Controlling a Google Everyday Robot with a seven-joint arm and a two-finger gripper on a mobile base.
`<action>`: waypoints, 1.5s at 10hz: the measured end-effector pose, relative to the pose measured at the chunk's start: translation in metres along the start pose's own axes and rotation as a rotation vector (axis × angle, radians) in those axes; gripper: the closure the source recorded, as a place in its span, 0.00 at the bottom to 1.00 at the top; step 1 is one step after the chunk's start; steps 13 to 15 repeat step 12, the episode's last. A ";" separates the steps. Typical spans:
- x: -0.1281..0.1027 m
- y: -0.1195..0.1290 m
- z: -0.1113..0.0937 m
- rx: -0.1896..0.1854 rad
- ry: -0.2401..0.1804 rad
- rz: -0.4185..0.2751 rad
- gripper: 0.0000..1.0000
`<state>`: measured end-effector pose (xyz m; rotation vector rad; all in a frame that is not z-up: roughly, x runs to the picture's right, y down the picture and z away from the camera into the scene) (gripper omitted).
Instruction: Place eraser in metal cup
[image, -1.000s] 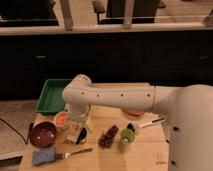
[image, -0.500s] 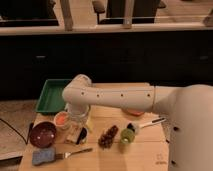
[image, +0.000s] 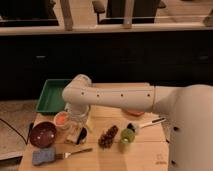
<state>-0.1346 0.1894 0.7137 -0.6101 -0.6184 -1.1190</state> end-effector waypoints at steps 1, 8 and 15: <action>0.000 0.000 0.000 0.000 0.000 0.000 0.20; 0.000 0.000 0.000 0.000 0.000 0.000 0.20; 0.000 0.000 0.000 0.000 0.000 0.000 0.20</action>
